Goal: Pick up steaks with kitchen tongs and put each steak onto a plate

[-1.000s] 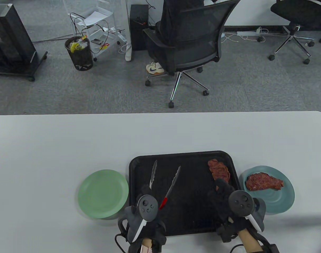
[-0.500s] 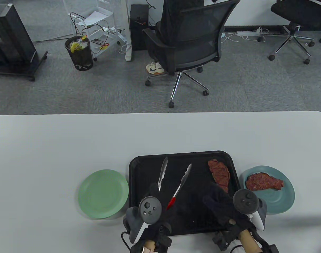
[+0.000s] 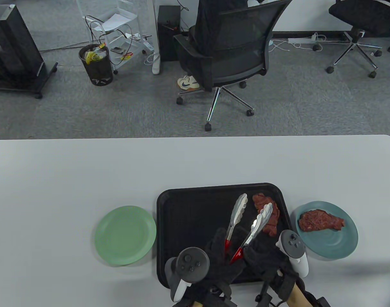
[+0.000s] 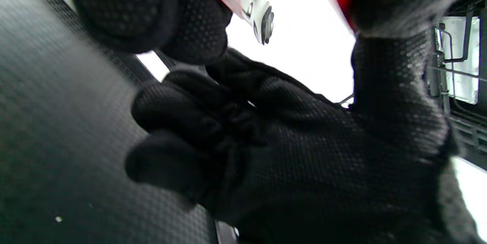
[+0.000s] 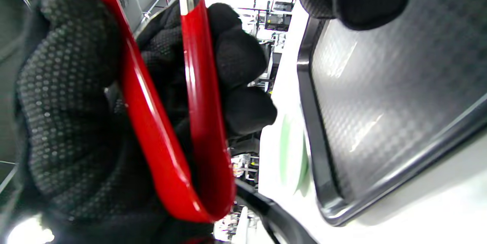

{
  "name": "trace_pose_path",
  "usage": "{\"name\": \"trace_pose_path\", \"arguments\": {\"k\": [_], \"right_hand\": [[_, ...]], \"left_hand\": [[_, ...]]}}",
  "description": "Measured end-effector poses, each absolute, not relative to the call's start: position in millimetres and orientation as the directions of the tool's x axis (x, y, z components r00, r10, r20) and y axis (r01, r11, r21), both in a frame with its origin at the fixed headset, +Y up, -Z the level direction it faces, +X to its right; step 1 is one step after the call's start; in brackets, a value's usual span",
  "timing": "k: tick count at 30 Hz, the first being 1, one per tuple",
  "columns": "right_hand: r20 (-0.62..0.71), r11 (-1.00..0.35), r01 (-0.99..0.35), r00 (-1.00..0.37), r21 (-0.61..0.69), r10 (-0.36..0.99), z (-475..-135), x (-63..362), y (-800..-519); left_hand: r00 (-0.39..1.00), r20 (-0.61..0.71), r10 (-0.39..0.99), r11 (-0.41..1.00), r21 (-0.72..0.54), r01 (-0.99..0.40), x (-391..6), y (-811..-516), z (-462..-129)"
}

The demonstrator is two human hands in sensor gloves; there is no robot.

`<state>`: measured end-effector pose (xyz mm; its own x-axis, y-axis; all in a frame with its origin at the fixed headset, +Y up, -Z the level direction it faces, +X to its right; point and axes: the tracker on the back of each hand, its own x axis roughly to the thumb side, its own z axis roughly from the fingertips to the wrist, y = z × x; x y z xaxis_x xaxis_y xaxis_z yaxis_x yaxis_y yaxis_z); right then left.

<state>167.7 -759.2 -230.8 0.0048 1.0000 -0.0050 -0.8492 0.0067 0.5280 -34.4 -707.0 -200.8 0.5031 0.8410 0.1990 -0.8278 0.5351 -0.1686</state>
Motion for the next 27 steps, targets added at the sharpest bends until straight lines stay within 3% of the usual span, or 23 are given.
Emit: {"name": "trace_pose_path", "arguments": {"k": [5,12,17,22,27], "right_hand": [[-0.017,0.082,-0.827,0.088,0.557,0.996,-229,166,-757],[-0.107,0.241,-0.838,0.217,0.489,0.97,-227,166,-764],[-0.089,0.183,-0.881,0.16,0.437,0.983,-228,168,-766],[-0.087,0.295,-0.863,0.285,0.411,0.954,-232,175,-760],[0.012,0.188,-0.931,0.202,0.313,0.979,-234,190,-749]], "left_hand": [[0.421,0.202,0.884,0.462,-0.253,-0.85,-30,-711,-201],[0.613,0.266,0.744,0.663,-0.185,-0.725,-20,-704,-195],[0.723,0.318,0.613,0.784,-0.134,-0.606,-12,-700,-190],[0.682,0.37,0.631,0.749,-0.06,-0.66,-13,-691,-186],[0.62,0.364,0.695,0.663,0.009,-0.749,-26,-685,-188]]}}
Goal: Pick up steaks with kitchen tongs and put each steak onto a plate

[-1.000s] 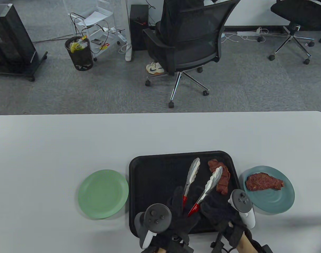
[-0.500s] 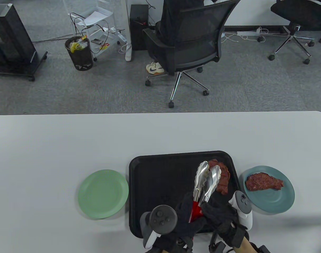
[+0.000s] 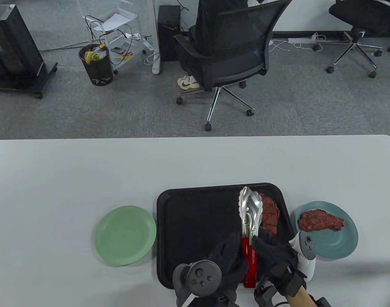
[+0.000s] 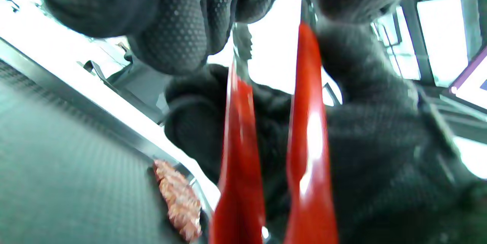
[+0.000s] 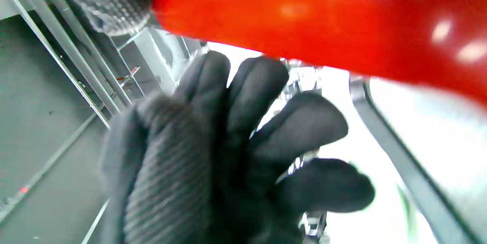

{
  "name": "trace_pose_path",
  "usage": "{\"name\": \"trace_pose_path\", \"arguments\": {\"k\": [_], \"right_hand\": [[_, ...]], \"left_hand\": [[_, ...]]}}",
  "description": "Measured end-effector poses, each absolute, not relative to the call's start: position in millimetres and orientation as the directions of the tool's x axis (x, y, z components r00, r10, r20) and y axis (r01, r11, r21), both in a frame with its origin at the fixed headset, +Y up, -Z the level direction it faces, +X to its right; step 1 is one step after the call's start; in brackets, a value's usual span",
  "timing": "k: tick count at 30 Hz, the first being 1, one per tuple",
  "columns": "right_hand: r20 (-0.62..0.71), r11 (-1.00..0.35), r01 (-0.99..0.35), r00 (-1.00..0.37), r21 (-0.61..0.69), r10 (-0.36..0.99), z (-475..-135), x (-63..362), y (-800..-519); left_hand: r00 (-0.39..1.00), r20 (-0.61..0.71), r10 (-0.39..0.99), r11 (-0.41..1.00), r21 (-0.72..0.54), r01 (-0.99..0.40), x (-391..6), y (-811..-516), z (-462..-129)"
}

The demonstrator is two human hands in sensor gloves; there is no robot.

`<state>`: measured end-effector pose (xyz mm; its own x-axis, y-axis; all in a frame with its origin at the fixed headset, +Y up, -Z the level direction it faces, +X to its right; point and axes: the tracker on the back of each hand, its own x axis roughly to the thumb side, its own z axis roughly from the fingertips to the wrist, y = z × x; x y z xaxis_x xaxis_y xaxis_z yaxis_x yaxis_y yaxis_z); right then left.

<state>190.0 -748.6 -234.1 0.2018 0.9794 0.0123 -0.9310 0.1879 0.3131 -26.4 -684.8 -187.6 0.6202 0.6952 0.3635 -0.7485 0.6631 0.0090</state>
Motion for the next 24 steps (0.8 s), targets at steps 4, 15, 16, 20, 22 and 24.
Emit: {"name": "trace_pose_path", "arguments": {"k": [4,15,16,20,22,24], "right_hand": [[0.108,-0.069,-0.974,-0.046,0.217,0.993,-237,205,-737],[0.146,-0.843,-0.537,-0.836,-0.025,0.528,-237,221,-729],[0.131,-0.85,-0.526,-0.844,-0.019,0.519,-237,222,-731],[0.124,-0.844,-0.537,-0.838,-0.012,0.531,-238,222,-733],[0.128,-0.849,-0.528,-0.844,-0.018,0.521,-237,222,-732],[0.131,-0.851,-0.525,-0.845,-0.021,0.518,-236,222,-731]], "left_hand": [[0.677,0.257,0.69,0.681,0.086,-0.727,-47,-686,-195],[0.856,-0.065,0.513,0.856,0.12,-0.504,-88,-715,-219],[0.856,-0.075,0.511,0.857,0.114,-0.502,-89,-717,-220],[0.859,-0.092,0.503,0.863,0.108,-0.493,-90,-720,-222],[0.855,-0.102,0.508,0.86,0.115,-0.497,-92,-718,-224],[0.858,-0.119,0.5,0.864,0.142,-0.483,-99,-714,-230]]}}
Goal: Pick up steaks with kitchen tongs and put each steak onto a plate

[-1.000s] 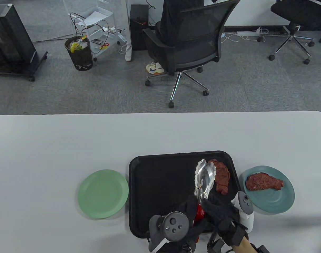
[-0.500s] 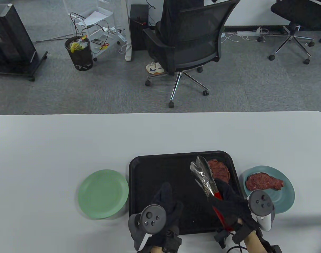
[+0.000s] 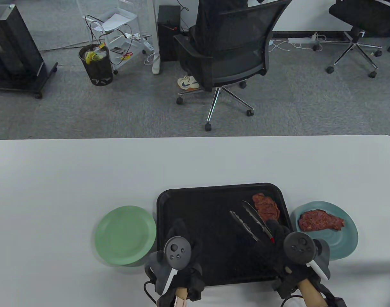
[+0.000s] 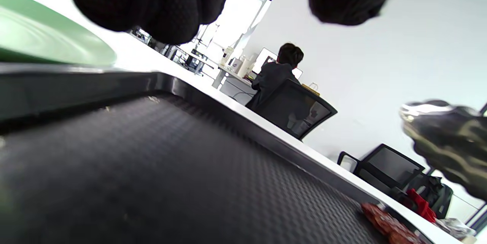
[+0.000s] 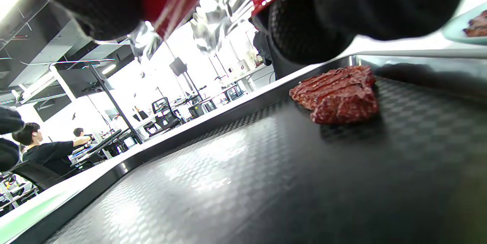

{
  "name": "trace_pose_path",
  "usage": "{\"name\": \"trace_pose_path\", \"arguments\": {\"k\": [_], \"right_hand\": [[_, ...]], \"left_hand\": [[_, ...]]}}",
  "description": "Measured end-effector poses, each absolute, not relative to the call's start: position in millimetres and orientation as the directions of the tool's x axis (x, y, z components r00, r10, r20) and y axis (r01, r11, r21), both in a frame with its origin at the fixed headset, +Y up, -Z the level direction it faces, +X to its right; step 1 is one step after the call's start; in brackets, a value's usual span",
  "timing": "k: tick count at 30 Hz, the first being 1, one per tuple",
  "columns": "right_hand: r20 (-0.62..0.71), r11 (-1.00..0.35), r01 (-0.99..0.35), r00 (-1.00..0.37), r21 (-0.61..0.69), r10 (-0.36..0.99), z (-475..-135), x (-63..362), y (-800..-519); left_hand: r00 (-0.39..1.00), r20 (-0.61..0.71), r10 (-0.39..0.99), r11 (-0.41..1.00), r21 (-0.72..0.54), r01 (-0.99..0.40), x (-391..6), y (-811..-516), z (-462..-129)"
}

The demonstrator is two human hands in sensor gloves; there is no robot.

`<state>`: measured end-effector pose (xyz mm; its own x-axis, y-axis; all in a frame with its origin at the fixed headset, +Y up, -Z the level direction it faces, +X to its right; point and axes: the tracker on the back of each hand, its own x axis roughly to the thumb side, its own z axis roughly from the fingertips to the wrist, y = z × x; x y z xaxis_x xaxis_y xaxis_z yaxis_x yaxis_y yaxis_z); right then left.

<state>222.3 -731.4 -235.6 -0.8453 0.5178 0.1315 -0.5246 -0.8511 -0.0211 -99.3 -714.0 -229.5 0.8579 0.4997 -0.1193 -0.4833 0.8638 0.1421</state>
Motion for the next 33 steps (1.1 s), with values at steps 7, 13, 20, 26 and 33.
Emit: {"name": "trace_pose_path", "arguments": {"k": [7,13,20,26,33], "right_hand": [[0.148,-0.879,-0.476,-0.872,-0.031,0.467,-236,221,-730],[0.132,-0.899,-0.438,-0.893,-0.03,0.43,-237,223,-731],[0.084,-0.913,-0.408,-0.91,-0.018,0.405,-238,228,-734],[0.049,-0.926,-0.379,-0.925,-0.009,0.378,-239,230,-738],[0.047,-0.934,-0.358,-0.932,0.025,0.358,-242,226,-743]], "left_hand": [[0.907,-0.299,0.298,0.949,0.195,-0.248,-161,-697,-254],[0.857,-0.48,0.184,0.981,0.144,-0.13,-228,-704,-270],[0.704,-0.683,0.196,0.963,0.0,-0.269,-292,-732,-284],[0.674,-0.733,0.092,0.942,-0.155,-0.297,-302,-755,-295],[0.713,-0.701,0.024,0.906,-0.286,-0.311,-296,-763,-305]]}}
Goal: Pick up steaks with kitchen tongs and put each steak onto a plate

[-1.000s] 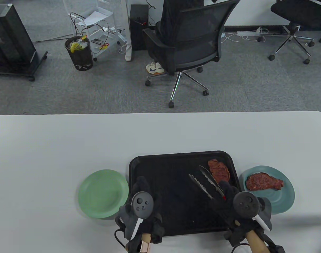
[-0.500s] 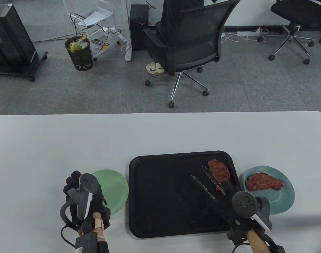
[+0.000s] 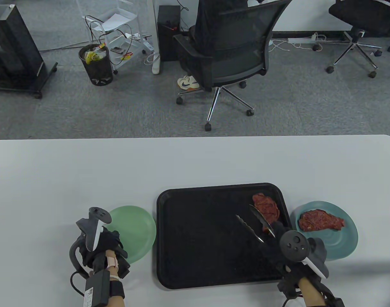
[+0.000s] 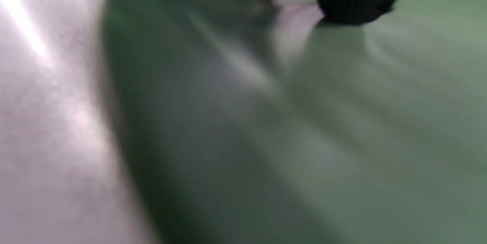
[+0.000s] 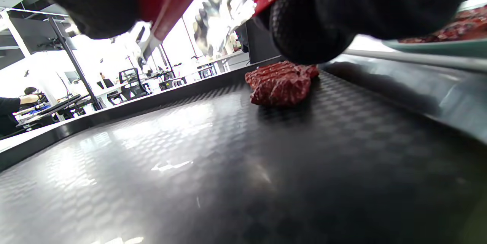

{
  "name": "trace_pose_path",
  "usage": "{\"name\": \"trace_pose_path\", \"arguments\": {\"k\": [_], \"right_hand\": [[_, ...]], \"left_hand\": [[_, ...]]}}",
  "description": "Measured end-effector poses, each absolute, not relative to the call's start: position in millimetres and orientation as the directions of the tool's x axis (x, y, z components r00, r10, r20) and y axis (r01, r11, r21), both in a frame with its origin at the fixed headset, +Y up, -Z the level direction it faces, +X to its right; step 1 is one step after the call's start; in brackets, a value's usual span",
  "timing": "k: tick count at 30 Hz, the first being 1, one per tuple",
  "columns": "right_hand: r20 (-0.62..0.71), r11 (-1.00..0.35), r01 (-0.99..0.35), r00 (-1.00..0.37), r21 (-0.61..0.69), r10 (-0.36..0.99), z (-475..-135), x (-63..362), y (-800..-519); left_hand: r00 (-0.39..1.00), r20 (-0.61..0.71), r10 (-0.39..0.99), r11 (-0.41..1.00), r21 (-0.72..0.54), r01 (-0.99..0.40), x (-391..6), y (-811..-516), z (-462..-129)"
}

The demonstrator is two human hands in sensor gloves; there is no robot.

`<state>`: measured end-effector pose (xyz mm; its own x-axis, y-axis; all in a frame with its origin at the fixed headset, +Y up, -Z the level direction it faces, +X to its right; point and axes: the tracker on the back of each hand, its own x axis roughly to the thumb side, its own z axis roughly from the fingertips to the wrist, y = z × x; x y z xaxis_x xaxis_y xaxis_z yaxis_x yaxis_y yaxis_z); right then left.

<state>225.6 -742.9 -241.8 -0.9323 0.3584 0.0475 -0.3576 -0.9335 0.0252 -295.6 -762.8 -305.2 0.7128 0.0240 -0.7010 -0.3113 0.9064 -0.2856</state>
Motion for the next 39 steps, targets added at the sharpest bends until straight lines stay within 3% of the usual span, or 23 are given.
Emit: {"name": "trace_pose_path", "arguments": {"k": [8,13,17,19,23,29,39], "right_hand": [[0.075,-0.938,-0.344,-0.935,0.033,0.345,-241,219,-740],[0.081,-0.938,-0.346,-0.934,0.038,0.348,-241,220,-739],[0.083,-0.934,-0.355,-0.93,0.033,0.357,-240,221,-737],[0.088,-0.932,-0.361,-0.928,0.032,0.363,-239,222,-736],[0.101,-0.93,-0.366,-0.925,0.03,0.367,-239,222,-734],[0.139,-0.928,-0.373,-0.918,0.011,0.371,-238,218,-729],[0.127,-0.923,-0.383,-0.915,0.014,0.382,-239,220,-729]], "left_hand": [[0.694,-0.719,0.034,0.919,-0.251,-0.305,-303,-760,-295],[0.606,-0.745,0.279,0.881,-0.052,-0.47,-323,-753,-274],[0.296,-0.686,0.665,0.6,0.254,-0.759,-333,-751,-254],[0.2,-0.671,0.714,0.512,0.306,-0.803,-334,-750,-246],[0.172,-0.616,0.768,0.479,0.376,-0.793,-328,-744,-235],[0.082,-0.524,0.848,0.311,0.366,-0.877,-297,-739,-229],[0.059,-0.466,0.883,0.168,0.196,-0.966,-227,-744,-234]]}}
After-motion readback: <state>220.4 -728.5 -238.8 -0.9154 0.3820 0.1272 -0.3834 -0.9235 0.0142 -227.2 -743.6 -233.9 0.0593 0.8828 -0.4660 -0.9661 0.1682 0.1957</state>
